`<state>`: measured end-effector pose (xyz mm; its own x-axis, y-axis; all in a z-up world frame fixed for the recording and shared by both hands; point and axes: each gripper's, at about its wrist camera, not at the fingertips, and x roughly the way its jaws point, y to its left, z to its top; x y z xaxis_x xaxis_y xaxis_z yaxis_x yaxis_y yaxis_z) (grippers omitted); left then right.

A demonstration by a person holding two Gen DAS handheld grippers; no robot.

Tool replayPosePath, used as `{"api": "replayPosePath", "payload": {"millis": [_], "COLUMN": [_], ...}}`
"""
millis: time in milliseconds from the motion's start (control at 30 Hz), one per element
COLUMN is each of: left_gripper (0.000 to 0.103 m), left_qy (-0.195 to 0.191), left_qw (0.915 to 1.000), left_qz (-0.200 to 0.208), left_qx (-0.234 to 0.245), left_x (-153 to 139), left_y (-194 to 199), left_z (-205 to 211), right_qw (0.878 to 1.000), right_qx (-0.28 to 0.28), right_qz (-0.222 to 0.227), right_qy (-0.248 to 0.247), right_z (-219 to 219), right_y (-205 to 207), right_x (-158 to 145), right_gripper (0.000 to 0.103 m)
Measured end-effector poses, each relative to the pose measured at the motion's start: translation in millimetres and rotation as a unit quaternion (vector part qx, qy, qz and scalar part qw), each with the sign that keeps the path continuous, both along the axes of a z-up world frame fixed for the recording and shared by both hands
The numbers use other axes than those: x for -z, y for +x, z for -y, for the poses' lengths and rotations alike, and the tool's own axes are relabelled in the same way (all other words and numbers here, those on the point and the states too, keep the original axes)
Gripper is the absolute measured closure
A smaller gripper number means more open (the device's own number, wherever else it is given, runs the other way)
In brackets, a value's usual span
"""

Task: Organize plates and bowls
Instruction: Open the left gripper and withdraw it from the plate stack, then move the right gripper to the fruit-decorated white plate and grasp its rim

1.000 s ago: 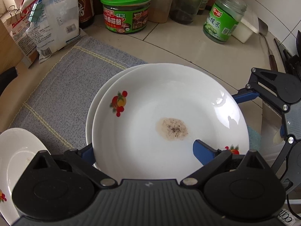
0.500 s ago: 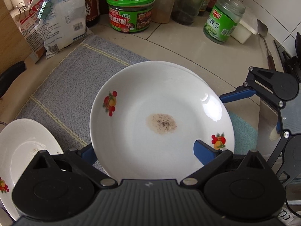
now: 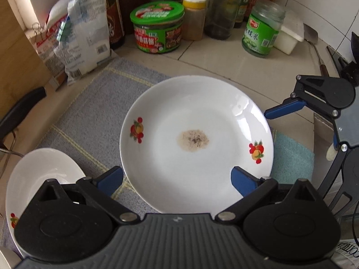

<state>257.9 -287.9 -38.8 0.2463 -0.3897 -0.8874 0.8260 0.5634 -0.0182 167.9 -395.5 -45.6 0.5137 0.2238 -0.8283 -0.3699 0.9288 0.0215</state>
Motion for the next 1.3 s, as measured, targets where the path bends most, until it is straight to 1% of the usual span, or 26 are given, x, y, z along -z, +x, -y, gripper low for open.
{"api": "replayPosePath", "payload": {"millis": [100,167,267,400,500,633,767,833,1000,1167,1300], "left_gripper": [0.002,0.002,0.002,0.001,0.001,0.001,0.001,0.001,0.001,0.001,0.001], "left_qy": [-0.033,-0.054,-0.078,-0.102,-0.116,-0.116,-0.111,-0.112,-0.098,-0.09,-0.075], "left_qw": [0.9991,0.9978,0.9939,0.9863,0.9802,0.9718,0.9647,0.9618,0.9596,0.9552,0.9558], "left_qz": [0.026,0.037,0.067,0.101,0.113,0.13,0.135,0.13,0.129,0.109,0.104], "left_qx": [-0.003,-0.013,-0.039,-0.081,-0.114,-0.159,-0.197,-0.213,-0.23,-0.26,-0.265], "left_x": [-8.3,-12.9,-21.4,-31.7,-35.3,-34.6,-30.5,-25.8,-5.1,22.3,42.2], "left_y": [-10.8,-16.4,-26.5,-49.4,-66.3,-87.3,-96.2,-97.2,-88.1,-69.6,-56.9], "left_z": [-5.8,-10.3,-16.8,-30.2,-42.9,-62.6,-83.4,-95.4,-124.6,-154.3,-166.2], "right_qw": [1.0,0.999,0.997,0.994,0.992,0.99,0.991,0.992,0.992,0.993,0.992], "right_qx": [0.013,0.025,0.044,0.073,0.089,0.094,0.084,0.081,0.088,0.098,0.104], "right_qz": [0.02,0.032,0.053,0.078,0.091,0.103,0.103,0.099,0.086,0.069,0.063], "right_qy": [-0.012,-0.019,-0.032,-0.023,-0.003,0.013,0.013,0.01,0.004,0.001,-0.014], "right_z": [-0.8,-0.2,-1.2,-2.9,-6.2,-15.5,-30.8,-39.6,-61.4,-85.0,-100.6], "right_y": [-4.8,-6.4,-9.5,-13.4,-16.7,-20.4,-23.8,-23.5,-16.8,-4.8,5.3], "right_x": [-7.1,-11.4,-17.3,-25.2,-29.8,-31.8,-28.5,-25.1,-19.5,-26.3,-31.1], "right_gripper": [0.0,0.0,0.0,0.0,0.0,0.0,0.0,0.0,0.0,0.0,0.0]}}
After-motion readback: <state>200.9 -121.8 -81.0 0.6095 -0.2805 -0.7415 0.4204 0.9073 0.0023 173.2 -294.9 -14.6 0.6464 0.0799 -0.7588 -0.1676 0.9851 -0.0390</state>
